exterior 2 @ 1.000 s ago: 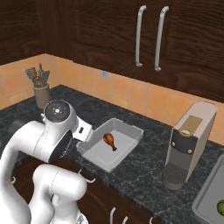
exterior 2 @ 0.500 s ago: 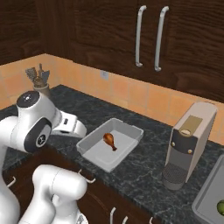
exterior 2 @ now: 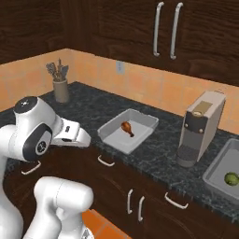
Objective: Place one lime and one chicken drumstick in each tupperware on the nearby counter, to pack two identical lunches.
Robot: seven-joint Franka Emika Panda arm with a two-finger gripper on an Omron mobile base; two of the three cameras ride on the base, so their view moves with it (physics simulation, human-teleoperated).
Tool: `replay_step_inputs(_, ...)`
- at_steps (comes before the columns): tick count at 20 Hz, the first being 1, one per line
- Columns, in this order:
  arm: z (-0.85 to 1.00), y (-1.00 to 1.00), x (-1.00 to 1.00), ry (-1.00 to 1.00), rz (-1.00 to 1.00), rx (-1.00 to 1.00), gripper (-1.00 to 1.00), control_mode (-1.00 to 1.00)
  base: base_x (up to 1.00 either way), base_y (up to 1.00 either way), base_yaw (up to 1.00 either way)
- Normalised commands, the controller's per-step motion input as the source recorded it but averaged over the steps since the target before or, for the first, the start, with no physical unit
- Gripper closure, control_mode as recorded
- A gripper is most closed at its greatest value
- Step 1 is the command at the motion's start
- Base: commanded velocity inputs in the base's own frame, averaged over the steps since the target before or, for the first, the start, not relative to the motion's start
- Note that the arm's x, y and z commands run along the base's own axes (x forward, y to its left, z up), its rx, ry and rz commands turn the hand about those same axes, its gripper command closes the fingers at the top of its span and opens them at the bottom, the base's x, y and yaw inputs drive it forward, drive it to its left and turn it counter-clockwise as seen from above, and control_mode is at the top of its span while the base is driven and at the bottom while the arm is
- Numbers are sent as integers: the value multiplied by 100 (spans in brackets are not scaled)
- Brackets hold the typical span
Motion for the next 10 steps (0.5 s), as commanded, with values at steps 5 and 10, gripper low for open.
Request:
replay_step_inputs(5,0,0,0,0,0,0,-100,100,-100,-92,-1)
replay_step_inputs(10,0,0,0,0,0,0,-100,100,-92,-100,-7)
